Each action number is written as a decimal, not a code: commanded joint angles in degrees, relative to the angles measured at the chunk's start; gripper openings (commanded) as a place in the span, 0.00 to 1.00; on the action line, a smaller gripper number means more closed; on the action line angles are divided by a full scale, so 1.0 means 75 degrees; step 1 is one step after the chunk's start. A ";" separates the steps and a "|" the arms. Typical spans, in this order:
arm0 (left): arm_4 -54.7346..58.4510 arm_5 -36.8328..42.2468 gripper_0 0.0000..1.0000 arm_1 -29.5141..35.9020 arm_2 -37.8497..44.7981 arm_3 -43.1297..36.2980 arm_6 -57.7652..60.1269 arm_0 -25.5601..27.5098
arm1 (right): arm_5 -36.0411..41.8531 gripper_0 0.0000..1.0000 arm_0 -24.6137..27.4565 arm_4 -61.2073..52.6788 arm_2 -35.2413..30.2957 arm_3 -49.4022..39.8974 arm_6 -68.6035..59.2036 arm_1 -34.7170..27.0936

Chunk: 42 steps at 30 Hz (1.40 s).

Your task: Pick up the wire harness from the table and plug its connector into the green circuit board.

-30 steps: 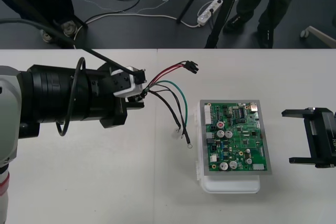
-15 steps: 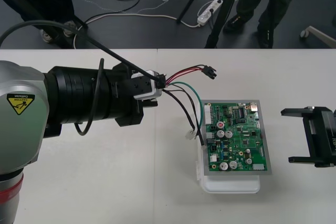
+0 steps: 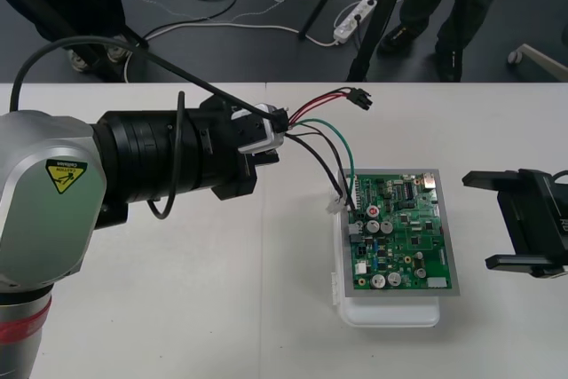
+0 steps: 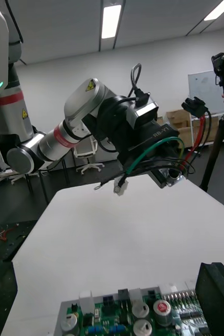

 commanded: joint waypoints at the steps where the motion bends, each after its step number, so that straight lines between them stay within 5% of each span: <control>1: 0.0000 0.0779 0.00 0.0064 -0.0162 -0.0051 -0.0365 -0.0269 | 0.0711 1.00 0.1078 -0.0074 -0.1168 -0.1252 -0.0765 -0.0409; 12: 0.0093 0.0779 0.00 0.0064 -0.0127 -0.0039 -0.0412 -0.0257 | 0.2750 1.00 0.2789 -0.0074 -0.2926 -0.3713 -0.2090 -0.0491; 24: 0.0164 0.0779 0.00 0.0064 -0.0104 -0.0051 -0.0412 -0.0128 | 0.5105 1.00 0.3808 -0.0121 -0.3758 -0.5857 -0.2758 -0.0351; 42: -0.0270 0.0779 0.00 -0.0264 -0.0092 -0.0051 -0.0412 -0.0104 | 0.9804 1.00 0.4089 -0.0191 -0.3852 -0.8693 -0.3074 0.0013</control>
